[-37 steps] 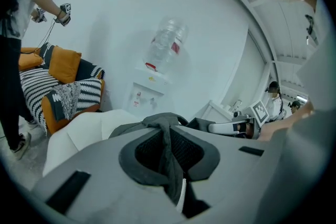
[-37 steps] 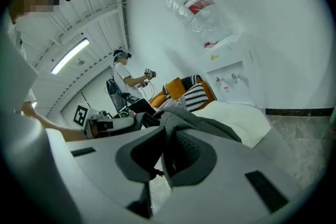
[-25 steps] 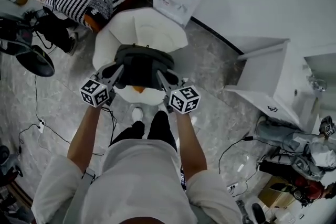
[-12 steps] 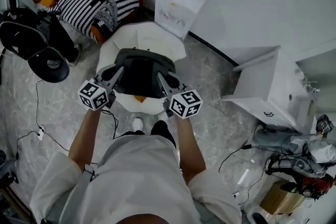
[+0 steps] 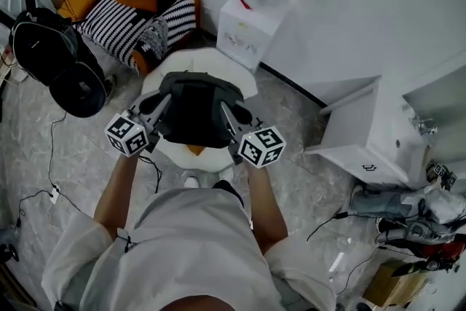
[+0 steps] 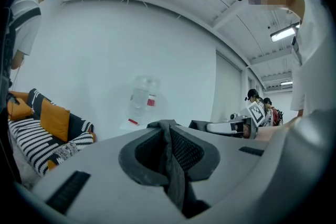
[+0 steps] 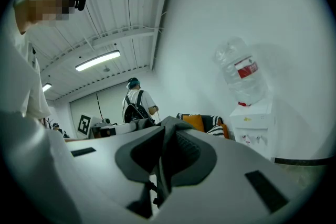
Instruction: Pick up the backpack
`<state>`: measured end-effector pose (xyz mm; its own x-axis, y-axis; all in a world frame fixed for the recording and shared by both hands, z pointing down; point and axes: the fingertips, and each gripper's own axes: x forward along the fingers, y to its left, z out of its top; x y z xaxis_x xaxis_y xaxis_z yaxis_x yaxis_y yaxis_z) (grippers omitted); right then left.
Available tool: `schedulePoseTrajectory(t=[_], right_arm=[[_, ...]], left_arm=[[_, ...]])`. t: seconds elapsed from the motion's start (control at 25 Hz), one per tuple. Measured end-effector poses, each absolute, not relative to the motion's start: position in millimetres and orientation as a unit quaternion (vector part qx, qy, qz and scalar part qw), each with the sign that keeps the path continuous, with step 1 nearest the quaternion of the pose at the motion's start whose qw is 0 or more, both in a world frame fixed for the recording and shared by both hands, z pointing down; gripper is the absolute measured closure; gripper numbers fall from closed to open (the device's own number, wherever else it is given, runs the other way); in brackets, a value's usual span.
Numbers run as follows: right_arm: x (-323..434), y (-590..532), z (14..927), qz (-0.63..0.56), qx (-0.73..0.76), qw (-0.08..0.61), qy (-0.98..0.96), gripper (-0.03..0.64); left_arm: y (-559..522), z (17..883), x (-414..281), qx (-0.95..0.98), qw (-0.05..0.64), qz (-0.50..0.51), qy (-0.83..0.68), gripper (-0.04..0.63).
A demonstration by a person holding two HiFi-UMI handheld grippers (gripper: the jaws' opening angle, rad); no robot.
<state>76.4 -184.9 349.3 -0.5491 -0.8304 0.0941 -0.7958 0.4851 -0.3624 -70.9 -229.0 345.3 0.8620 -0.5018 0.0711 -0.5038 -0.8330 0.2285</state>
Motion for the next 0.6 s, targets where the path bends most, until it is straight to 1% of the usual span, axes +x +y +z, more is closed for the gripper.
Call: schedulePoseTrajectory(t=[0.28, 0.6], right_arm=[[66, -182, 307, -0.147, -0.473, 0.063, 0.867, 0.580], [50, -174, 268, -0.118, -0.477, 0.079, 0.867, 0.580]], left_arm=[[-224, 302, -83, 0.964, 0.084, -0.024, -0.253, 0.561], [-217, 265, -99, 0.968, 0.064, -0.055, -0.238, 0.561]])
